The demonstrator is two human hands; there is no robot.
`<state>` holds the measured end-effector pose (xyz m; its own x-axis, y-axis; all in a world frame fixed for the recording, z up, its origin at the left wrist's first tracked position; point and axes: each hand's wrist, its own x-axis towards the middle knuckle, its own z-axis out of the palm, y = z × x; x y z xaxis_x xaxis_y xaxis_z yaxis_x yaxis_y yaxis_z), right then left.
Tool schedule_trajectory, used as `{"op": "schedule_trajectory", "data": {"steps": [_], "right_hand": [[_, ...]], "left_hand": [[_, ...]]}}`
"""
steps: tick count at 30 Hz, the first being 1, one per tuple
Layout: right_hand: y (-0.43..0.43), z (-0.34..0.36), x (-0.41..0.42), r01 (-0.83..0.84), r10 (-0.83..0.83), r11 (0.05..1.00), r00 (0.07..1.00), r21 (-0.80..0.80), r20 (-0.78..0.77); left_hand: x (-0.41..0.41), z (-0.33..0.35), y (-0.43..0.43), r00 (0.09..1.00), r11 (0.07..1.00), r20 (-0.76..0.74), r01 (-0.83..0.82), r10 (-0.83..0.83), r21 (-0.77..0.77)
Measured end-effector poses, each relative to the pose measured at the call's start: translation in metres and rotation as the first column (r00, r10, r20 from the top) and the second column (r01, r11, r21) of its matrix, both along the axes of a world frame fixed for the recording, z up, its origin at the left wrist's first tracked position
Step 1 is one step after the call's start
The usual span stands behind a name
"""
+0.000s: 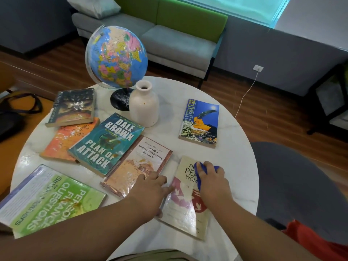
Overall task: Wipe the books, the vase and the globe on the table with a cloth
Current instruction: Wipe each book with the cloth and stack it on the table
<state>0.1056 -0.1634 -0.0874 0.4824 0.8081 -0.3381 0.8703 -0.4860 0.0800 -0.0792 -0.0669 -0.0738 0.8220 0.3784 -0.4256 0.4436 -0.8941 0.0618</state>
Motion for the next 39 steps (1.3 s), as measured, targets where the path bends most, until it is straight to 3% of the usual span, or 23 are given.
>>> {"op": "schedule_trajectory", "data": {"steps": [7, 16, 24, 33, 39], "right_hand": [[-0.040, -0.002, -0.019, -0.223, 0.221, 0.974, 0.975, -0.035, -0.036], [-0.010, 0.005, 0.022, 0.143, -0.143, 0.990, 0.989, -0.005, 0.030], [-0.044, -0.004, -0.002, -0.037, 0.038, 0.999, 0.999, -0.033, 0.013], [-0.018, 0.008, 0.014, 0.155, -0.154, 0.987, 0.987, -0.029, 0.037], [-0.047, 0.003, -0.015, -0.038, 0.038, 0.998, 0.999, -0.058, 0.013]], "left_hand": [[0.002, 0.001, 0.001, 1.000, 1.000, -0.019, 0.010, -0.010, 0.001], [0.001, 0.000, 0.000, 1.000, 1.000, -0.008, -0.004, 0.004, -0.009], [0.000, -0.002, 0.002, 1.000, 1.000, -0.008, 0.005, -0.005, -0.008], [0.000, -0.001, 0.000, 1.000, 1.000, -0.020, 0.004, -0.004, 0.004], [0.000, -0.002, 0.001, 1.000, 1.000, -0.016, 0.005, -0.005, 0.002]]}}
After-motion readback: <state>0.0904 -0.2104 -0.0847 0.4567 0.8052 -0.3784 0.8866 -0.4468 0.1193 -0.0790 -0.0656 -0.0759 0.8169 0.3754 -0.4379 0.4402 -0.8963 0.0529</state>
